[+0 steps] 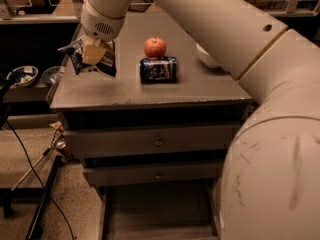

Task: Place blue chip bag into bottom drawer

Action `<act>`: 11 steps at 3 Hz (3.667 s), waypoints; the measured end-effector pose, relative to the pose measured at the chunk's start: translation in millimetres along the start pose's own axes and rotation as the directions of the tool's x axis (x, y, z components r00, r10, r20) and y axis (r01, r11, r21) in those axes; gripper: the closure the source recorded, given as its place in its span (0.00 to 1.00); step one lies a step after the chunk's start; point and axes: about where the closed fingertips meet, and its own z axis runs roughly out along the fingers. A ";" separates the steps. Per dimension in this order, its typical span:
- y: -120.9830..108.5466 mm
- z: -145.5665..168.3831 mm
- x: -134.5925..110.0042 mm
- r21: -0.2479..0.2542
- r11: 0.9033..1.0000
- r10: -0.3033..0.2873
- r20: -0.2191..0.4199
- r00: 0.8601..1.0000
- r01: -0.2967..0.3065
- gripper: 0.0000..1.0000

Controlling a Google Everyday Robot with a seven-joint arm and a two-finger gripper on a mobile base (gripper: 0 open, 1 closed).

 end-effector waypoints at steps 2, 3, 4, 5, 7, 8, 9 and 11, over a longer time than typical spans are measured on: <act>-12.8 -4.1 4.4 0.022 1.000 -0.016 -0.019 1.000 0.017 1.00; 5.7 -24.3 2.3 0.049 0.999 0.015 -0.010 1.000 -0.015 1.00; 44.5 -36.7 1.6 0.050 0.997 0.057 -0.024 0.998 -0.055 1.00; 79.6 -45.5 0.9 0.048 0.994 0.104 -0.036 0.994 -0.102 1.00; 125.5 -53.3 1.6 0.041 0.985 0.169 -0.054 0.984 -0.166 1.00; 153.9 -56.4 0.4 0.040 0.978 0.206 -0.046 0.977 -0.205 1.00; 190.1 -48.1 0.4 0.002 0.970 0.242 -0.048 0.969 -0.242 1.00; 248.0 -22.1 -3.5 -0.125 0.947 0.295 -0.021 0.955 -0.295 1.00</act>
Offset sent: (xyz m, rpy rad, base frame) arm 0.0254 -0.0102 0.0141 -0.0277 -0.0651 -0.0049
